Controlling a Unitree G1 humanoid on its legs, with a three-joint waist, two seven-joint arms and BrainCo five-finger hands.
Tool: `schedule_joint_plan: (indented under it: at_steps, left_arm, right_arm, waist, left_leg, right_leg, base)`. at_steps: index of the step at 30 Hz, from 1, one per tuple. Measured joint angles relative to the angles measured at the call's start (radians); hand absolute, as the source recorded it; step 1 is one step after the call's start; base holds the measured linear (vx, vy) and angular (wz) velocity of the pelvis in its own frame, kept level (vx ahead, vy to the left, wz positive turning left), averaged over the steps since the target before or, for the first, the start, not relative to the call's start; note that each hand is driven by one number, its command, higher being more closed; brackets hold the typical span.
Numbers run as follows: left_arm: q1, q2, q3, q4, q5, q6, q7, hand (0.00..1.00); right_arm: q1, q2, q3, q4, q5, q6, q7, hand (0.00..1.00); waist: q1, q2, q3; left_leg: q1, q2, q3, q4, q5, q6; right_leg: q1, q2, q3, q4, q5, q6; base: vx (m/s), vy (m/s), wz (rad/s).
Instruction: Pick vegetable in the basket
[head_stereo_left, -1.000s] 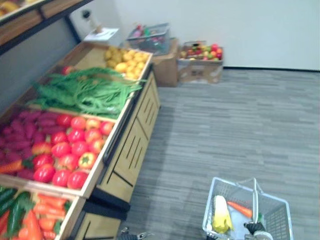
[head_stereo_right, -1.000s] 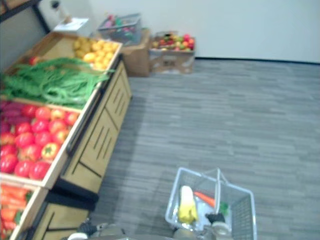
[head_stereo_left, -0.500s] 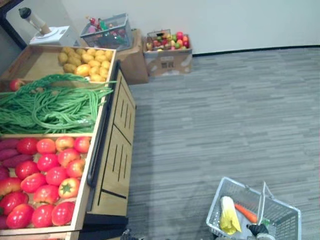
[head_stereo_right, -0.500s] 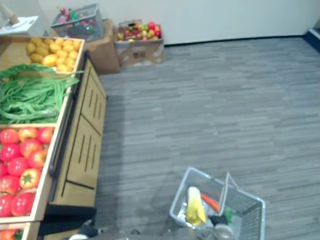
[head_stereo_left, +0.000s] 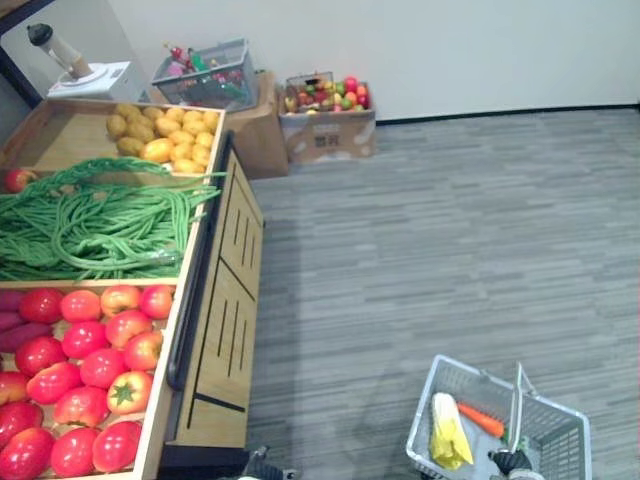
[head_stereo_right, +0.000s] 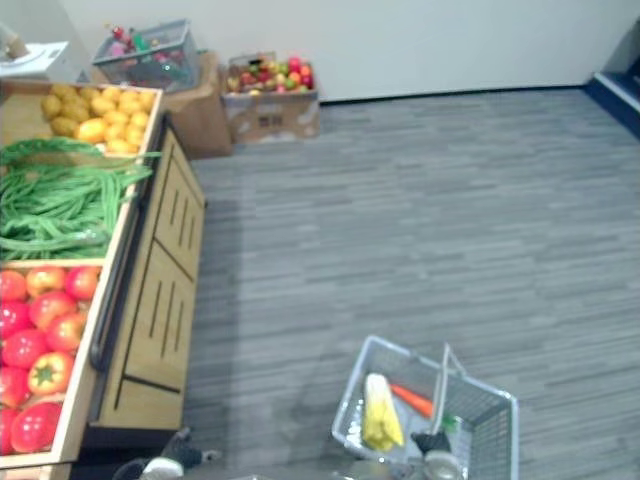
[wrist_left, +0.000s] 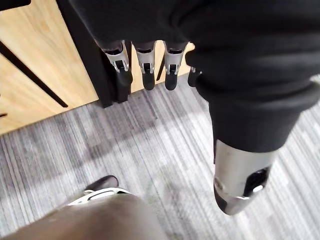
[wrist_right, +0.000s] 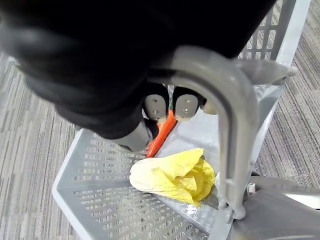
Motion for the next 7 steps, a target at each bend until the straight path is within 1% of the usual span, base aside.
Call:
schedule_joint_plan:
  at_steps: [1,4,7]
  left_arm:
    - [0.003,-0.002,0.01,0.0,-0.032,0.0,0.0,0.0]
    - [0.012,-0.006,0.03,0.0,-0.07,0.0,-0.004,0.0]
    - [0.027,-0.005,0.027,0.0,-0.072,-0.001,-0.005,0.0]
  right_arm:
    - [0.0,0.002,-0.013,0.005,0.007,0.0,0.0,1.0]
    - [0.002,0.004,-0.028,0.01,0.009,0.004,0.0,1.0]
    - [0.006,0.018,-0.028,0.01,0.008,0.004,0.0,1.0]
  waist:
    - [0.0,0.0,0.0]
    - [-0.005,-0.001,-0.001]
    - [-0.016,-0.007,-0.01]
  left_leg:
    - [0.005,0.001,0.001,-0.002,0.0,0.0]
    - [0.018,0.006,0.002,-0.02,-0.001,-0.001]
    - [0.02,0.015,0.005,-0.028,-0.001,-0.002]
  right_leg:
    - [0.003,0.002,0.0,0.0,0.0,0.0]
    - [0.004,0.009,0.001,-0.001,0.0,0.001]
    - [0.001,0.019,0.005,-0.006,0.002,0.003]
  base:
    - [-0.12,-0.072,-0.06]
    - [-0.11,-0.063,-0.07]
    - [-0.11,-0.074,-0.09]
